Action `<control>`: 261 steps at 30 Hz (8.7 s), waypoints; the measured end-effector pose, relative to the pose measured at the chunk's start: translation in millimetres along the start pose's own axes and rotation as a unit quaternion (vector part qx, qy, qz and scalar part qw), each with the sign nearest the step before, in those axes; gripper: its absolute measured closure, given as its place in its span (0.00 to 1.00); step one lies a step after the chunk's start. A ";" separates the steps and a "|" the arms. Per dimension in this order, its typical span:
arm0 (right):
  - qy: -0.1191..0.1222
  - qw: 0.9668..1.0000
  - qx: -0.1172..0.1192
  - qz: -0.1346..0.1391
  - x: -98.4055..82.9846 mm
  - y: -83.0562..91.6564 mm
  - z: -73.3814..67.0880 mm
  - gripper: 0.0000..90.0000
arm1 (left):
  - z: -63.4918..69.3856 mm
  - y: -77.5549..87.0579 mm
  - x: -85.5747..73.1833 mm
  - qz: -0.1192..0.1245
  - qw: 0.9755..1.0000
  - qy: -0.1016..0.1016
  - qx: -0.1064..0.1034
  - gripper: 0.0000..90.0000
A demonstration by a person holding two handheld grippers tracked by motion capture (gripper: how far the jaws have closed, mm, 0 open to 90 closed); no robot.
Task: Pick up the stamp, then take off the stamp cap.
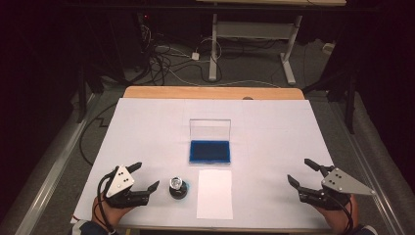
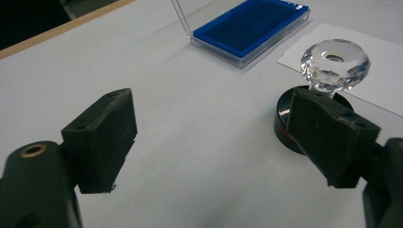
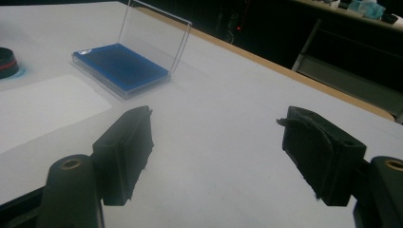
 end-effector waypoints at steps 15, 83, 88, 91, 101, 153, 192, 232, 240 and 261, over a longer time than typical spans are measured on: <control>0.016 1.000 0.008 -0.002 4.5 -8.7 -5.1 0.28 | -4.8 3.5 -10.1 -0.017 1.000 0.004 0.001 0.18; 0.062 0.993 0.081 -0.053 -4.6 -25.4 -30.2 0.30 | 53.4 -41.6 38.1 -0.203 0.961 -0.122 -0.145 0.58; 0.072 0.992 0.089 -0.056 -4.6 -25.8 -33.9 0.31 | 54.3 -43.0 38.0 -0.205 0.960 -0.126 -0.143 0.59; 0.072 0.992 0.090 -0.058 -4.8 -25.5 -34.6 0.31 | 54.3 -43.1 38.2 -0.208 0.959 -0.129 -0.143 0.59; 0.078 0.991 0.094 -0.063 -5.7 -26.2 -36.0 0.32 | 54.4 -44.3 39.5 -0.216 0.956 -0.138 -0.143 0.60; 0.077 0.992 0.086 -0.050 1.7 -36.9 -33.8 0.29 | 27.5 -16.9 55.4 -0.097 0.987 -0.076 -0.107 0.60; 0.079 0.990 0.099 -0.056 -0.9 -40.2 -38.2 0.29 | 32.7 -20.0 64.3 -0.062 0.989 -0.078 -0.109 0.60; 0.117 0.967 0.224 -0.033 53.1 -103.1 -138.9 0.29 | 66.8 -50.9 106.2 -0.021 0.984 -0.078 -0.156 0.60; 0.110 0.964 0.238 -0.041 52.1 -124.0 -166.5 0.28 | 79.7 -57.1 109.4 -0.021 0.982 -0.080 -0.172 0.60; 0.093 0.969 0.229 -0.028 56.9 -134.2 -169.8 0.32 | 93.8 -60.8 113.8 -0.011 0.976 -0.078 -0.201 0.60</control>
Point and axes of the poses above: each handheld gripper's, and its own axes: y roughly backward along the jaws, x roughly out of its top, z roughly to its right, the point moved 7 cm from there along -y, roughly forward along the jaws, and after that the axes turned 2 degrees about y, right-handed, at the moved point
